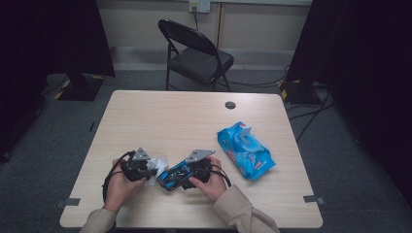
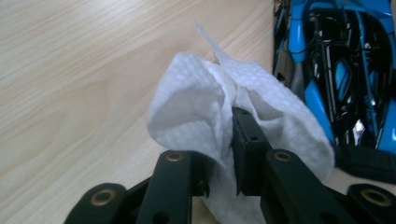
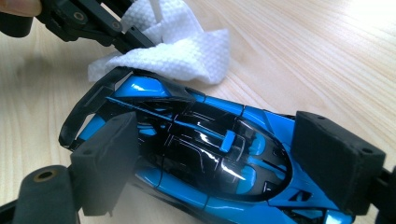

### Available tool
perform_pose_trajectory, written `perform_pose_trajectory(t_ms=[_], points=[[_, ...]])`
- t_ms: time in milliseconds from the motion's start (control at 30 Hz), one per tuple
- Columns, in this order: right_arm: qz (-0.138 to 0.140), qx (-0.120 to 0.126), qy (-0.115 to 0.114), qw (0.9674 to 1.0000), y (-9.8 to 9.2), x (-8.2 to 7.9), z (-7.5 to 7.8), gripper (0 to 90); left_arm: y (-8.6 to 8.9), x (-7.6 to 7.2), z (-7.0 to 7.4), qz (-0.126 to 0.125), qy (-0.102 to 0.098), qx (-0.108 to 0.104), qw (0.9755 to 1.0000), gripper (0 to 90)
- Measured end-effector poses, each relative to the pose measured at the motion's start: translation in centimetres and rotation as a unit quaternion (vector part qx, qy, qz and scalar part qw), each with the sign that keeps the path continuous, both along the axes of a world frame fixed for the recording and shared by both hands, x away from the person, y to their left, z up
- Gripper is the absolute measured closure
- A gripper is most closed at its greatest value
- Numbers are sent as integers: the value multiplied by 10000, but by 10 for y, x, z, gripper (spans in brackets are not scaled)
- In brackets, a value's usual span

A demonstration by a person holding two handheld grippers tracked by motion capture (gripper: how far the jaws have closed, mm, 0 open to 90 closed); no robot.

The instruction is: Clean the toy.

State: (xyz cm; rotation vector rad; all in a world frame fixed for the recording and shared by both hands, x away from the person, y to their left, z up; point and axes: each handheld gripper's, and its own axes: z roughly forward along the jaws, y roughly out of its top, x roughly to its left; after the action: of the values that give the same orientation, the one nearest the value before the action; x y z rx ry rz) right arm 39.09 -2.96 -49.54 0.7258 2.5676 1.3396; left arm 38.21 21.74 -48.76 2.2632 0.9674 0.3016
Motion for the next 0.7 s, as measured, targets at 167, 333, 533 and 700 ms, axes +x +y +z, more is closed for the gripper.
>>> perform_pose_trajectory(t_ms=[167, 333, 533, 700], points=[[3, 4, 0, 10000, 0, 0, 0, 147, -11, 11, 0, -186, 180, -151, 9996, 805], [1, 12, -4, 10000, 0, 0, 0, 146, -22, 17, 1, -308, 153, -62, 9994, 815], [11, 12, -7, 10000, 0, 0, 0, 147, -29, 24, 1, -384, 261, -109, 9989, 818], [12, 21, -16, 10000, 0, 0, -1, 147, -42, 32, 2, -478, 211, -28, 9986, 819]])
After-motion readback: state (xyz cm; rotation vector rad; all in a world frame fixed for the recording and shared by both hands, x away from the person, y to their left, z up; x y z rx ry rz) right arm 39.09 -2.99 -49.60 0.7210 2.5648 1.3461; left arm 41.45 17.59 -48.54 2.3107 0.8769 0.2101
